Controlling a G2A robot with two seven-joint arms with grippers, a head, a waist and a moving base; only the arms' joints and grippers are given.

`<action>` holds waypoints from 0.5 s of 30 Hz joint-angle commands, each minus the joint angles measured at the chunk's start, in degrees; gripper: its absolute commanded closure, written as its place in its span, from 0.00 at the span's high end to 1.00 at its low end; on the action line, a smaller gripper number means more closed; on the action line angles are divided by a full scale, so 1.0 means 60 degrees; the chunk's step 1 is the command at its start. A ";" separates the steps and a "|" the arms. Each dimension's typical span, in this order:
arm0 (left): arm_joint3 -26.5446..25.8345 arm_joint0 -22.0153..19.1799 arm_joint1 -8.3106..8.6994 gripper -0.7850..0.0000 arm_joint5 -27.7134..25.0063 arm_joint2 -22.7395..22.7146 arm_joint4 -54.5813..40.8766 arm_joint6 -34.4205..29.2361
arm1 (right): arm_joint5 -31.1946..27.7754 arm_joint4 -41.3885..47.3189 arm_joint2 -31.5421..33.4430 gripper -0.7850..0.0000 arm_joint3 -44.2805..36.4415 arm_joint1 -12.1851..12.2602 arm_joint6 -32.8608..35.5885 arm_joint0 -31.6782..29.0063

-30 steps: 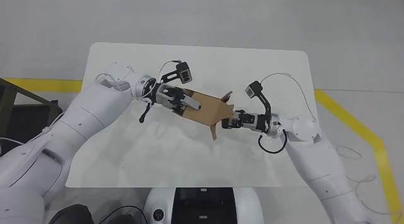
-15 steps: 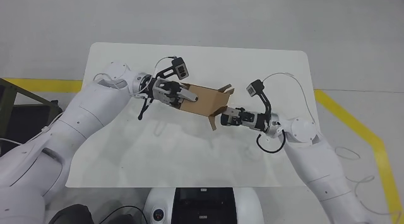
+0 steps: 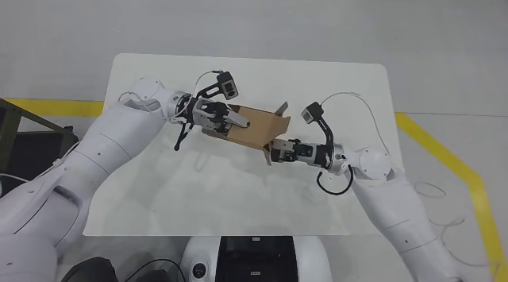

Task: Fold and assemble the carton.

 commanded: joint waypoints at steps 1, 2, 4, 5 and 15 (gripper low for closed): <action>0.0014 -0.0022 -0.0018 0.00 0.0024 0.0007 -0.0012 0.0000 | -0.0012 -0.0012 -0.0070 1.00 0.0026 -0.0013 -0.0022 0.0041; 0.0006 -0.0037 -0.0029 0.00 0.0021 0.0010 -0.0013 0.0000 | -0.0024 -0.0012 -0.0099 1.00 0.0047 -0.0018 -0.0036 0.0058; 0.0069 -0.0081 -0.0044 0.00 -0.0019 0.0011 0.0051 0.0000 | -0.0044 -0.0006 -0.0139 1.00 0.0078 -0.0026 -0.0062 0.0087; 0.0139 -0.0104 -0.0051 0.00 -0.0047 0.0006 0.0089 0.0000 | -0.0079 0.0002 -0.0150 1.00 0.0073 -0.0029 -0.0082 0.0096; 0.0605 -0.0179 -0.0198 0.00 -0.0033 0.0001 0.0017 0.0000 | -0.0129 0.0019 -0.0176 1.00 0.0002 -0.0015 -0.0169 0.0086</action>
